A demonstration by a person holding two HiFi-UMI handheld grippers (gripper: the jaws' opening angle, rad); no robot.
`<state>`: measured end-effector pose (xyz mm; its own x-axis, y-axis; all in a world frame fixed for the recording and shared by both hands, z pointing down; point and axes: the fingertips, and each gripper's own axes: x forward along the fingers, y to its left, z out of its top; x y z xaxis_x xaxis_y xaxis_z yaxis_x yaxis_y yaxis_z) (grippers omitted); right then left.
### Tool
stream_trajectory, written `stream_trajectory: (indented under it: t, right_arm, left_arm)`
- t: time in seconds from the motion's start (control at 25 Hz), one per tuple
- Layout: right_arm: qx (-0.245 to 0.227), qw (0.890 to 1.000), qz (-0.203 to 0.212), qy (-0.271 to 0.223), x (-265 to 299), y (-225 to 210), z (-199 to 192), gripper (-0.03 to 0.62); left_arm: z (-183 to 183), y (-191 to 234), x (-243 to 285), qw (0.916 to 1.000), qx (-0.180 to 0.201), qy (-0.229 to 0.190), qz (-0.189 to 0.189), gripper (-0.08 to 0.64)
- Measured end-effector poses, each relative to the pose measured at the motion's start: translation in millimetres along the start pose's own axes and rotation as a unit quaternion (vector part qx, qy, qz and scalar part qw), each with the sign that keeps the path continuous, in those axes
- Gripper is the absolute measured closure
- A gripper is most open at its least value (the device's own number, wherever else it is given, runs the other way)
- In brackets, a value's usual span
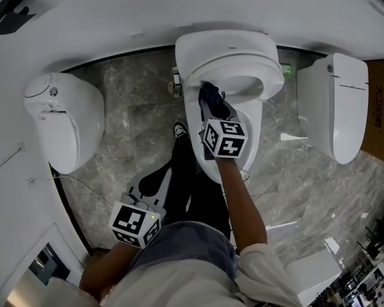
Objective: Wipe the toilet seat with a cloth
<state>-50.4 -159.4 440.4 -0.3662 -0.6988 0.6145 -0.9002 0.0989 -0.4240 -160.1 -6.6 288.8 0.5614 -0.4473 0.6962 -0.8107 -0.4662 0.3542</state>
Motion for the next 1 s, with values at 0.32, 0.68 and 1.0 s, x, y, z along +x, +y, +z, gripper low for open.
stream_trajectory:
  t: [0.32, 0.68, 1.0]
  right_arm:
    - [-0.006, 1.000, 0.007, 0.022, 29, 0, -36, 0.491]
    - [-0.052, 0.997, 0.016, 0.053, 47, -18, -82, 0.491]
    - [-0.081, 0.993, 0.011, 0.079, 62, -42, -121, 0.491]
  left_arm:
    - [-15, 14, 3, 0.9996, -0.019, 0.007, 0.021, 0.551]
    - [-74, 21, 8, 0.9965, -0.055, 0.056, 0.031, 0.551]
    - [-105, 12, 30, 0.9944, -0.065, 0.083, 0.008, 0.551]
